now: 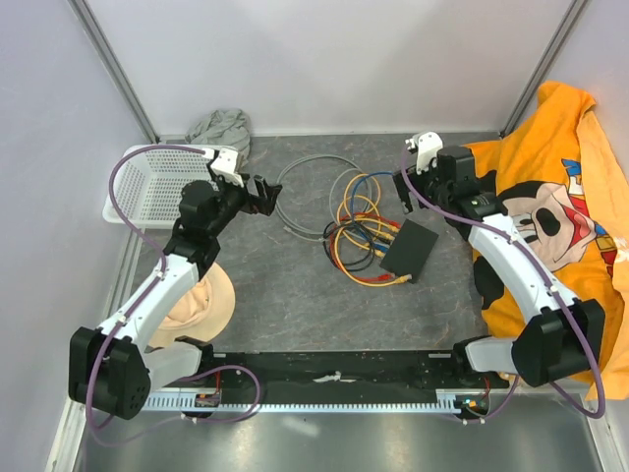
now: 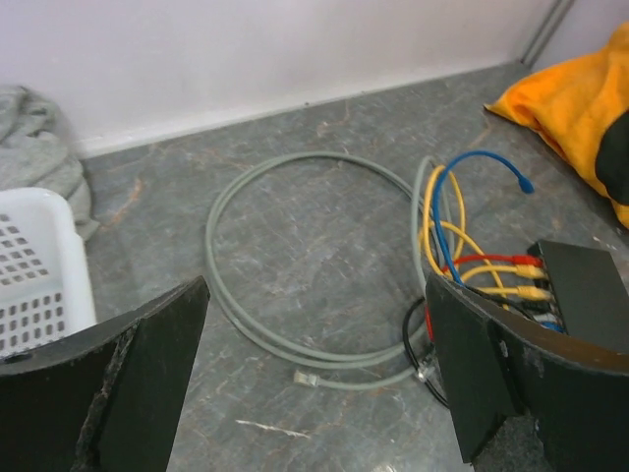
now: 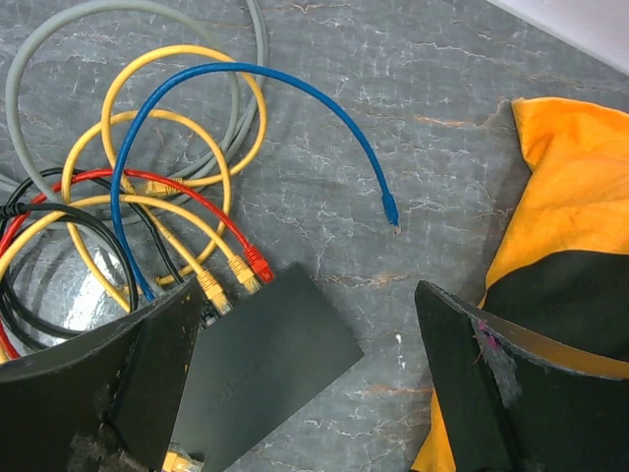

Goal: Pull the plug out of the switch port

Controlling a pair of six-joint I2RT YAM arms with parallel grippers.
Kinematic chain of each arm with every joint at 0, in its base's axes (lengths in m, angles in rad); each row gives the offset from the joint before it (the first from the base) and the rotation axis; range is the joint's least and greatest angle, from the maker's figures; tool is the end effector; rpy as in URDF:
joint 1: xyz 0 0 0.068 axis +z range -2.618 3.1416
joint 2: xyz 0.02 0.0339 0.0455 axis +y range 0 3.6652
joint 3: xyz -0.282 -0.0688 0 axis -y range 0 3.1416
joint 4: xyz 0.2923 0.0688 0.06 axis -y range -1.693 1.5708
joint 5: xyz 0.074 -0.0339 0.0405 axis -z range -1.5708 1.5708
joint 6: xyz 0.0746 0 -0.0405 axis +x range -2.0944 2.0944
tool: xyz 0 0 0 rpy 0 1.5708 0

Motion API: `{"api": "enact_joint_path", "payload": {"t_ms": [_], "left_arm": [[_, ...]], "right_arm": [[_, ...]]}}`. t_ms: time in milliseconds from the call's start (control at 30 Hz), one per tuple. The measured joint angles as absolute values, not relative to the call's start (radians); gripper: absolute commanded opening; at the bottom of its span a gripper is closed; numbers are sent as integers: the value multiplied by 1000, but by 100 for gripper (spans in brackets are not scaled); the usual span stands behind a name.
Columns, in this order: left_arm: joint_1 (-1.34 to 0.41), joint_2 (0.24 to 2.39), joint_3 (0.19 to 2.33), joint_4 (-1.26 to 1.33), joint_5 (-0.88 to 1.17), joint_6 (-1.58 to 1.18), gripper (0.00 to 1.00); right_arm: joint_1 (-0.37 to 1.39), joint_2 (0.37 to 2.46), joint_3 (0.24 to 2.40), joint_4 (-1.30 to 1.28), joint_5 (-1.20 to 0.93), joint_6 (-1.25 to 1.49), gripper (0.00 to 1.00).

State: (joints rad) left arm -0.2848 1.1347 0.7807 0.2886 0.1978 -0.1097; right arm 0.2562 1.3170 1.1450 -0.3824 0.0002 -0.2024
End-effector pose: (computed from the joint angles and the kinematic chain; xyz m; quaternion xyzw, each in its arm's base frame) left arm 0.3248 -0.1104 0.3144 0.1307 0.7176 -0.2040 0.6530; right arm 0.3616 0.0947 0.3173 -0.1985 0.8508 0.0130 0.4864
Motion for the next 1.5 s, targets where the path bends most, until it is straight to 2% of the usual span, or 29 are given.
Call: {"api": "enact_joint_path", "payload": {"t_ms": [167,400,800,1167,1500], "left_arm": [[-314,1134,817,187,223,-99,100],[-351,1137,1006,18,311,-38,99],[-380,1176,1113,-218,471,-32,97],[-436,1637,1495,-260,410,-150,99],[-452,2125,1690,-250,405,-307,99]], "right_arm": [[257,1377,1208,-409,-62,-213,98],[258,1417,1262,-495,-210,-278,98],[258,1422,1201,-542,-169,-236,98],[257,1406,1081,-557,-149,-139,98],[167,1406,1067,-554,-152,-91,98]]}}
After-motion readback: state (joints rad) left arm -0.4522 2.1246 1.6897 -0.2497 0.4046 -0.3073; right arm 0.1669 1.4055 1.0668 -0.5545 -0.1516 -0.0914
